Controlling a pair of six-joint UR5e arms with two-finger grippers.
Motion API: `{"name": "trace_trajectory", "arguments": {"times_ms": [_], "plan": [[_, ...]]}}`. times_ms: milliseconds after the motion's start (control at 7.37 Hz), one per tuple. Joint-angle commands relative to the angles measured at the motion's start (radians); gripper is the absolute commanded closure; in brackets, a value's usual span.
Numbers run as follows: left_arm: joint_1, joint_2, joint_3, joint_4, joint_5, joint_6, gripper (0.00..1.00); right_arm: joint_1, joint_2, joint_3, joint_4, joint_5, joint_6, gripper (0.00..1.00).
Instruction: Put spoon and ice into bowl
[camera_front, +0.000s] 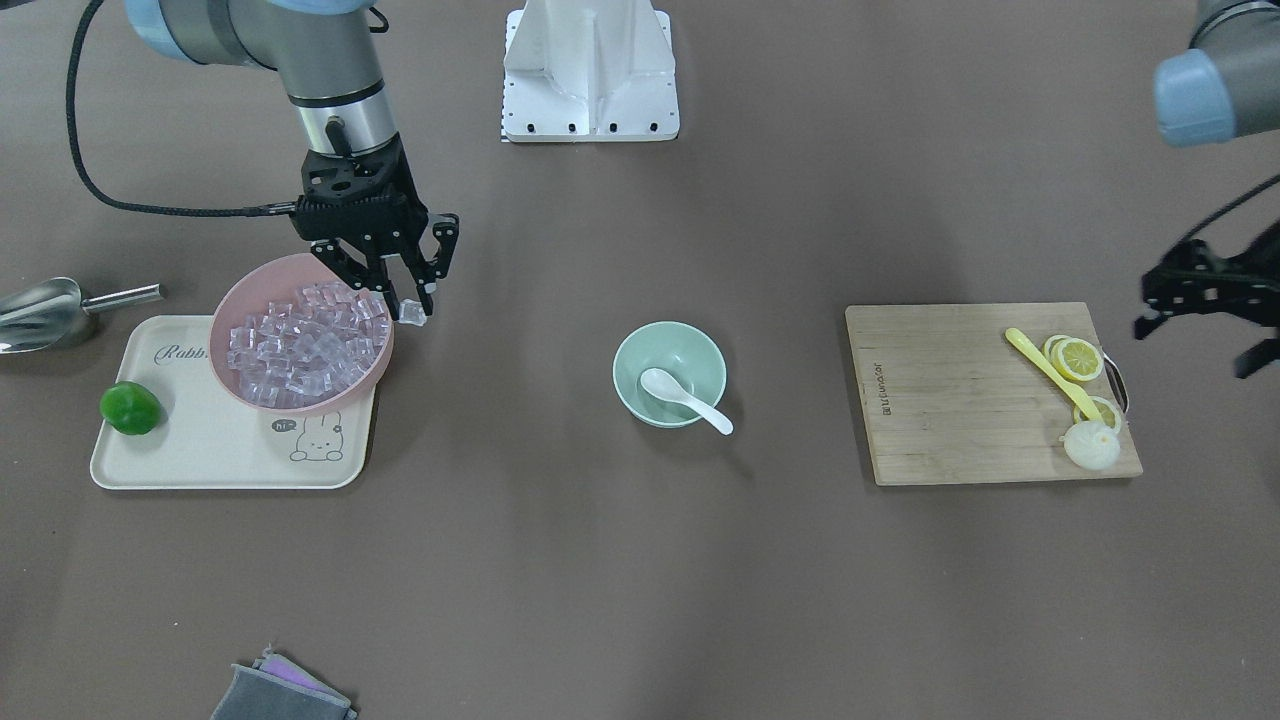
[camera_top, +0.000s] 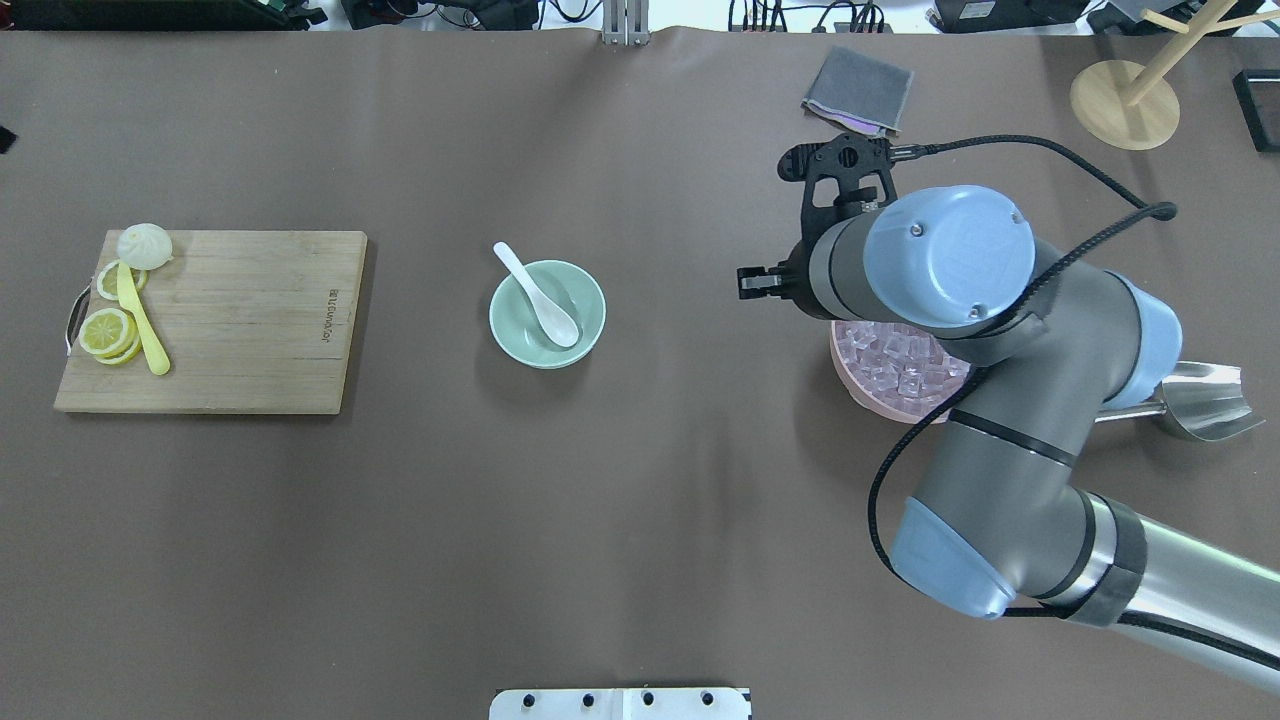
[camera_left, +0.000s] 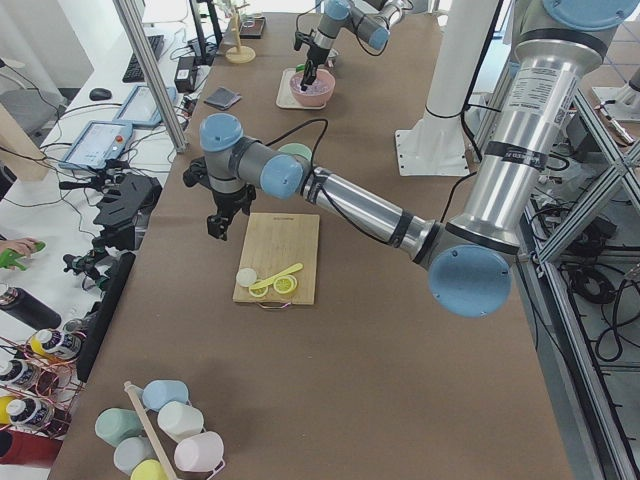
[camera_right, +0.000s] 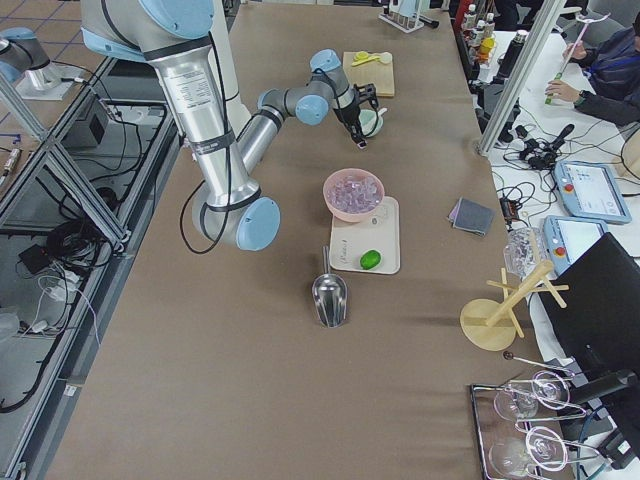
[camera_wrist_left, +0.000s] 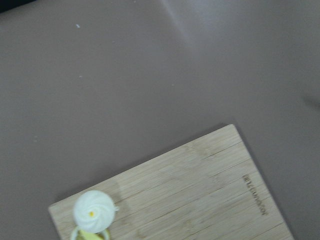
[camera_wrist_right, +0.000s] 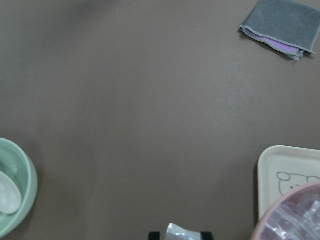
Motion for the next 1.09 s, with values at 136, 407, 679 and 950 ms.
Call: {"name": "trace_trajectory", "arguments": {"times_ms": [136, 407, 679, 950], "plan": [[-0.171, 0.052, 0.216, 0.013, 0.001, 0.246, 0.01, -0.046, 0.174, -0.131, 0.001, -0.012, 0.09, 1.0], [-0.224, 0.121, 0.236, 0.004, -0.007, 0.233, 0.01, -0.107, 0.313, -0.295, 0.004, -0.089, 0.166, 1.0], [-0.254, 0.144, 0.245, 0.016, -0.005, 0.23, 0.01, -0.157, 0.41, -0.419, 0.012, -0.123, 0.226, 1.0], [-0.254, 0.15, 0.247, 0.016, -0.004, 0.23, 0.01, -0.187, 0.507, -0.556, 0.015, -0.156, 0.268, 1.0]]}}
